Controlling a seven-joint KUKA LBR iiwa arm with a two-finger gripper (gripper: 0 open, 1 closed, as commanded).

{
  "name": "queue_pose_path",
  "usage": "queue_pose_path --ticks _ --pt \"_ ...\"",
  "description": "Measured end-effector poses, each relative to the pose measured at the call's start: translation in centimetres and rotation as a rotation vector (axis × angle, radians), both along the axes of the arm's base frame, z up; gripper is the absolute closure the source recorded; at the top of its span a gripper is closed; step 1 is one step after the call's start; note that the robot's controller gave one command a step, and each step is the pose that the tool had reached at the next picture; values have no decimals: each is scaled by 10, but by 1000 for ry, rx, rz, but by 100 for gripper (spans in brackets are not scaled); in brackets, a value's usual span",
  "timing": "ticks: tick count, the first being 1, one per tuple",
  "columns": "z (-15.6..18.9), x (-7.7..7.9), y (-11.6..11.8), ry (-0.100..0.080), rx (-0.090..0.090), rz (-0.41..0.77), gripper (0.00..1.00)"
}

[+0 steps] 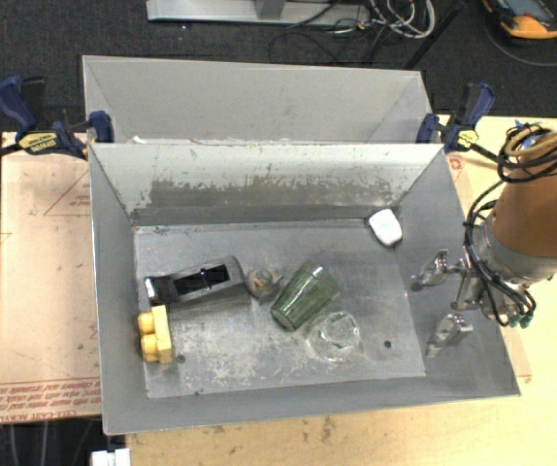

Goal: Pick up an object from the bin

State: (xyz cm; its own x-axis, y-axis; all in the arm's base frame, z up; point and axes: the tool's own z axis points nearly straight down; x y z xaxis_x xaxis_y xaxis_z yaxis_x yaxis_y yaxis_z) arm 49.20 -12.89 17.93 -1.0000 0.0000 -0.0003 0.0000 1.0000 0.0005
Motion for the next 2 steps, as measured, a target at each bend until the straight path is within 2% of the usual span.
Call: queue_pose_path --ticks 1,2 --pt "-10 48 27 -3 -2 20 0" --pt "-31 68 56 -9 1 16 0"
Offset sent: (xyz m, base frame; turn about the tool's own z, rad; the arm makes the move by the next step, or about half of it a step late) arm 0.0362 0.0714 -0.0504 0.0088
